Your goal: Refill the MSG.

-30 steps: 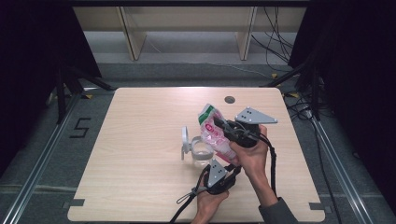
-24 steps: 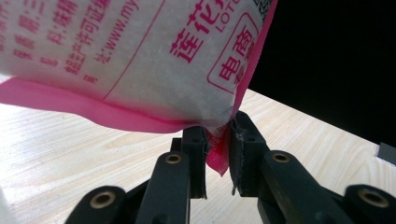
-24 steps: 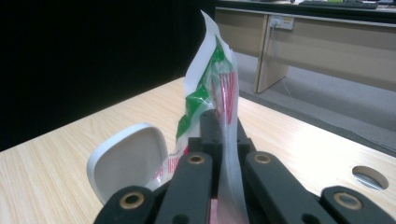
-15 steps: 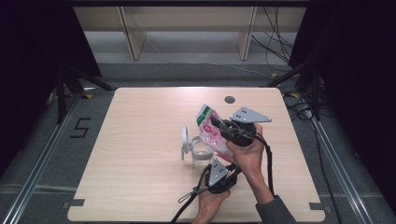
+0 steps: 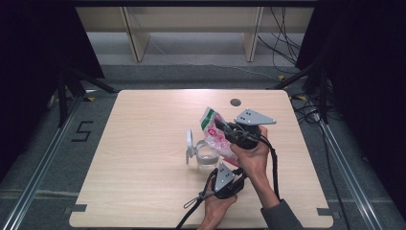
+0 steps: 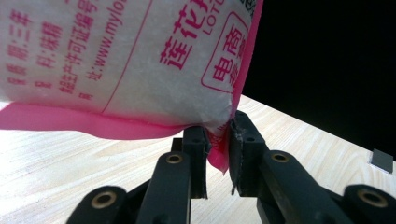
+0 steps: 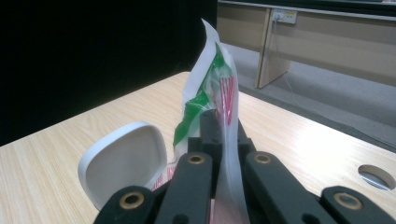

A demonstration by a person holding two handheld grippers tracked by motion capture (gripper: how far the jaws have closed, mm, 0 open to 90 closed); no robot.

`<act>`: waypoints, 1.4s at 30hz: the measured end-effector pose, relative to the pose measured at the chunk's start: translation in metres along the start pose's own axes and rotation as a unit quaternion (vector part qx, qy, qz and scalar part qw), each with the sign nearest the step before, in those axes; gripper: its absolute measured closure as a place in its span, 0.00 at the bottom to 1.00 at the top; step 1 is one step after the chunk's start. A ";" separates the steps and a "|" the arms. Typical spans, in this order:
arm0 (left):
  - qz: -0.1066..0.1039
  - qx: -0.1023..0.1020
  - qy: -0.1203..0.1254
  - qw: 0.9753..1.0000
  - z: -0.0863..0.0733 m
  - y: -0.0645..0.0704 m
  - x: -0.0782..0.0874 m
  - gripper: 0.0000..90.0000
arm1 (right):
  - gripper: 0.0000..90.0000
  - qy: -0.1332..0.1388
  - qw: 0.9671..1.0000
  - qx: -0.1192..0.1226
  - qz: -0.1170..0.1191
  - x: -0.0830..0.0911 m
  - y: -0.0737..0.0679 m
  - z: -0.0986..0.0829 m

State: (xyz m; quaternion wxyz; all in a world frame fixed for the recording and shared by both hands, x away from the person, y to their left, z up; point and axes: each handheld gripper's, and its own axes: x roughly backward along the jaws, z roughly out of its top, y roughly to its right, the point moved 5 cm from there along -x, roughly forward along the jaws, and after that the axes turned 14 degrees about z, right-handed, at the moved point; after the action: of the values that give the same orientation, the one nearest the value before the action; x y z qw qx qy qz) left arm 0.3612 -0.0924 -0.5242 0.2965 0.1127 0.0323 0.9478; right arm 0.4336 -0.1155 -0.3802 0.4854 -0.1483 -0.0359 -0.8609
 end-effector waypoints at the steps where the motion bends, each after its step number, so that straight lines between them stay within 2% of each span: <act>1: -0.001 0.000 0.002 1.000 0.000 0.000 0.000 0.87 | 1.00 0.002 1.000 -0.003 0.004 -0.001 0.000 0.000; 3: -0.002 0.001 0.001 1.000 0.000 -0.001 -0.001 0.87 | 1.00 -0.002 1.000 -0.010 -0.002 0.000 -0.001 0.000; 7: -0.001 0.003 0.004 1.000 0.001 0.000 -0.002 0.87 | 1.00 -0.005 1.000 0.006 -0.005 -0.001 0.001 0.001; 9: -0.001 0.001 0.002 1.000 0.001 -0.001 -0.002 0.87 | 1.00 -0.004 1.000 -0.011 -0.002 -0.003 -0.001 0.000; 13: -0.001 0.000 0.004 1.000 0.001 0.000 -0.002 0.87 | 1.00 -0.011 1.000 -0.002 -0.006 -0.004 0.000 0.000; 14: -0.003 -0.001 0.006 1.000 0.002 0.000 -0.002 0.87 | 1.00 -0.013 1.000 -0.002 0.001 -0.005 -0.001 0.001; 20: -0.004 0.001 0.009 1.000 0.003 0.002 -0.002 0.87 | 1.00 -0.030 0.999 0.014 -0.010 -0.007 -0.004 0.002; 22: -0.002 -0.004 0.008 1.000 0.003 0.001 -0.002 0.87 | 1.00 -0.026 1.000 0.013 -0.001 -0.009 -0.005 0.002; 26: 0.001 -0.008 0.010 1.000 0.004 0.001 -0.002 0.87 | 1.00 -0.028 0.999 0.016 -0.004 -0.008 -0.005 0.003; 27: 0.001 -0.009 0.010 1.000 0.004 0.001 -0.002 0.87 | 1.00 -0.026 1.000 0.009 -0.011 -0.009 -0.006 0.003; 29: 0.002 -0.013 0.011 1.000 0.004 0.001 -0.002 0.87 | 1.00 -0.032 0.999 0.007 -0.004 -0.009 -0.006 0.003; 31: 0.002 -0.014 0.013 1.000 0.004 0.001 -0.003 0.87 | 1.00 -0.033 0.999 0.018 -0.001 -0.010 -0.006 0.003; 35: 0.006 -0.018 0.013 1.000 0.005 0.001 -0.002 0.87 | 1.00 -0.036 0.999 0.013 -0.006 -0.009 -0.008 0.004; 36: 0.004 -0.019 0.014 1.000 0.005 0.001 -0.002 0.87 | 1.00 -0.037 0.999 0.021 -0.005 -0.009 -0.008 0.004; 37: 0.004 -0.019 0.013 1.000 0.005 0.001 -0.002 0.87 | 1.00 -0.040 0.999 0.013 -0.008 -0.010 -0.009 0.003; 38: 0.004 -0.019 0.013 1.000 0.005 0.001 -0.002 0.87 | 1.00 -0.040 0.999 0.026 -0.007 -0.010 -0.007 0.004; 42: 0.005 -0.020 0.015 1.000 0.005 0.001 -0.002 0.87 | 1.00 -0.040 0.999 0.026 -0.005 -0.011 -0.007 0.004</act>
State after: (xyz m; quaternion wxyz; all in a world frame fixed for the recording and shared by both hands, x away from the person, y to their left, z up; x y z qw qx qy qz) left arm 0.3637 -0.0942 -0.5195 0.2931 0.0927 0.0169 0.9514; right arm 0.4335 -0.1017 -0.3786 0.4831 -0.1694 -0.0786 -0.8555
